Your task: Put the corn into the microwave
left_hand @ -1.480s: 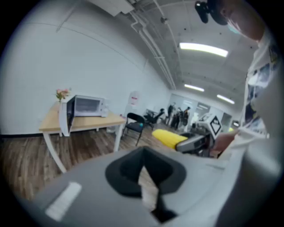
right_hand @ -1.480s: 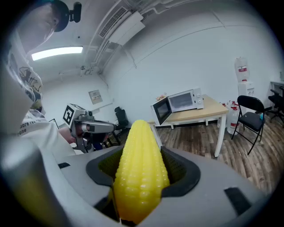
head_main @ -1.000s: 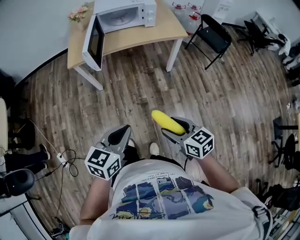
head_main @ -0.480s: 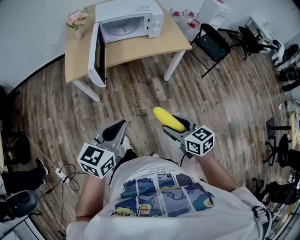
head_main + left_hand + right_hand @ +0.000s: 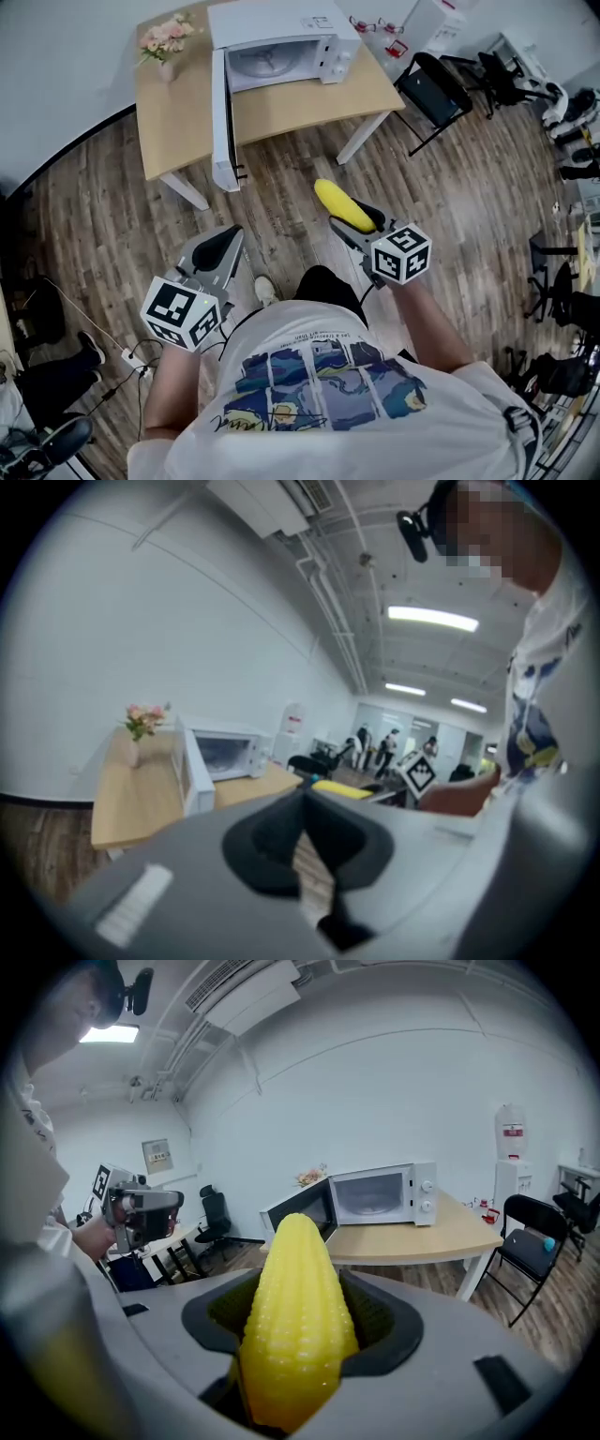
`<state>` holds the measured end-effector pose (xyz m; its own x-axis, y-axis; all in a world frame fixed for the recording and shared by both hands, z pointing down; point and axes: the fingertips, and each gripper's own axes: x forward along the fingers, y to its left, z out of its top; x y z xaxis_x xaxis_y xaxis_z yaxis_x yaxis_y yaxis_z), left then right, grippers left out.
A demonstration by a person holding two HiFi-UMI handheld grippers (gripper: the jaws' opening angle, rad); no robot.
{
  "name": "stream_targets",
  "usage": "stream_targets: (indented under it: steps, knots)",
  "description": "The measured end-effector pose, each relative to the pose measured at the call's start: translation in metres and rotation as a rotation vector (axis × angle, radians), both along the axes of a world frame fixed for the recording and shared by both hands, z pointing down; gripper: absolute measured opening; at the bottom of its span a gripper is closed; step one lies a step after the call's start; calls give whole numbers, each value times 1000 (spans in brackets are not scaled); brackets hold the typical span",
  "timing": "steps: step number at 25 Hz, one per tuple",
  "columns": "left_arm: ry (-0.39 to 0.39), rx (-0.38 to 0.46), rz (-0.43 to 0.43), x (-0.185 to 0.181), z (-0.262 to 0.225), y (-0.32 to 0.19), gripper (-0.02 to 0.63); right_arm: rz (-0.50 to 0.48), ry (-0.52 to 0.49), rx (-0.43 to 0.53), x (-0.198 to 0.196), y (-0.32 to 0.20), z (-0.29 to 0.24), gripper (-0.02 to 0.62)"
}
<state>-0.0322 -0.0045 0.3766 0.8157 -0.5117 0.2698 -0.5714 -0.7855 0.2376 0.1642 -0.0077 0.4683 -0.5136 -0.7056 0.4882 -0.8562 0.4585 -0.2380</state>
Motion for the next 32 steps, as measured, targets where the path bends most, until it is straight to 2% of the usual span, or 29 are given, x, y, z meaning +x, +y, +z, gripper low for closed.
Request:
stream_targets:
  steps: [6, 11, 15, 23, 32]
  knots:
    - [24, 12, -33, -21, -4, -40, 9, -9, 51, 19, -8, -73, 2, 258]
    - [33, 3, -113, -36, -5, -77, 9, -46, 79, 26, -9, -142, 11, 258]
    - [13, 6, -181, -41, -10, -115, 9, -73, 84, 13, -7, -204, 26, 258]
    - [-22, 2, -293, -38, -20, -184, 9, -141, 121, 6, -10, -327, 51, 258]
    - [-58, -31, -416, -29, -16, -223, 9, -160, 182, -9, -8, -436, 101, 258]
